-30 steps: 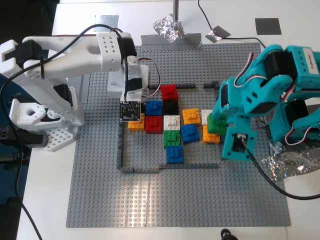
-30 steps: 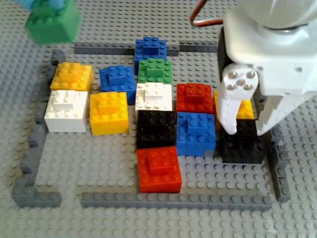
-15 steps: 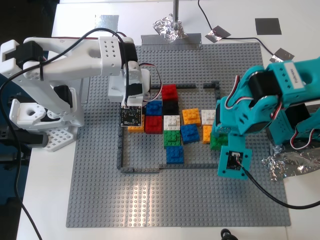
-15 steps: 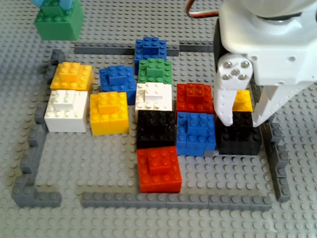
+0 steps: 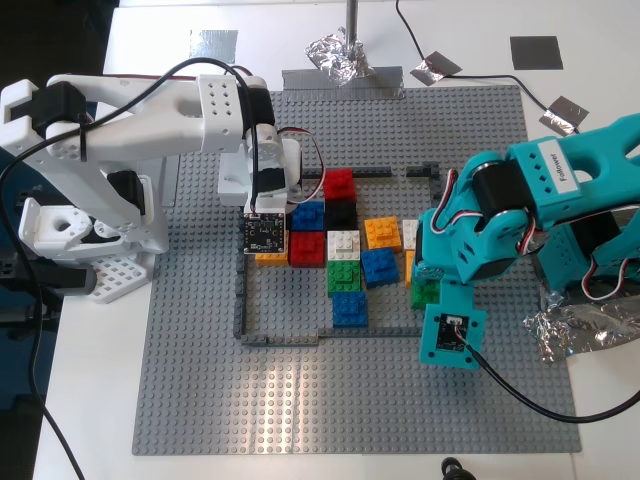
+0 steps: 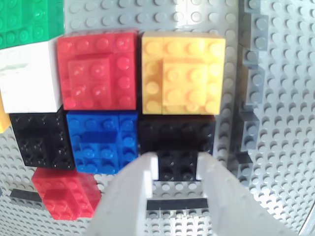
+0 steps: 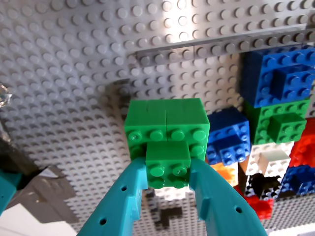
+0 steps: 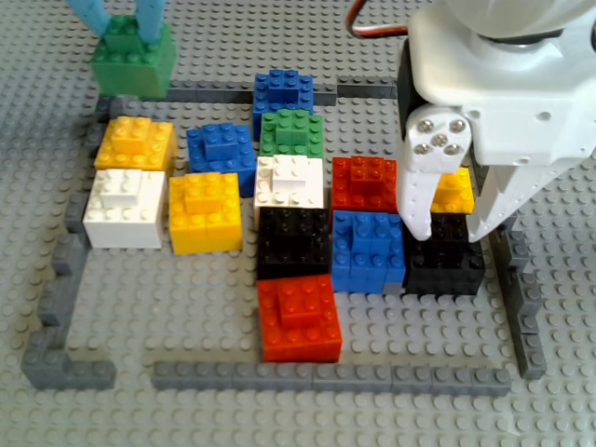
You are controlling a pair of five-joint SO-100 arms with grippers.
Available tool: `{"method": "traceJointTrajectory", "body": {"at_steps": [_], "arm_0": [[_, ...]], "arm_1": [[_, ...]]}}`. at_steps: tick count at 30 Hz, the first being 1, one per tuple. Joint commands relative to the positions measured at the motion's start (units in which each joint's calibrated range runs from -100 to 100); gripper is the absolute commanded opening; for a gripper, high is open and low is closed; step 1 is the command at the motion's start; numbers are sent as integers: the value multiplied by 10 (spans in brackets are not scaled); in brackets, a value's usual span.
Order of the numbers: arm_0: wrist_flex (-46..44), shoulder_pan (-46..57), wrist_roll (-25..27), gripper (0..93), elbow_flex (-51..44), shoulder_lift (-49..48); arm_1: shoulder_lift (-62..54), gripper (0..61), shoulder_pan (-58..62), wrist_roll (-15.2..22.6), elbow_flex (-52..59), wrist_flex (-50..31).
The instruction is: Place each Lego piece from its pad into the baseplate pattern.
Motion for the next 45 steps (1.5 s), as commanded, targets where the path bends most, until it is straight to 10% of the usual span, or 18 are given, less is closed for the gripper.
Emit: {"method": "traceJointTrajectory", "body": {"at_steps": [1,19,24,30,45], "arm_0": [[-12,-4,-2,0,-12,12],[-59,-14,-2,0,-8,86],[-73,-12,-2,0,-4,99],[-78,-12,-2,0,-4,119],[-85,-6,-1,0,40,113]], "arm_1": [[-35,158,-7,-4,0,5],[-81,181,-69,13,-166,167],[-100,16,-127,60,-233,227],[-117,2,-205,103,-247,260],[-24,2,-548,57,-367,304]]}}
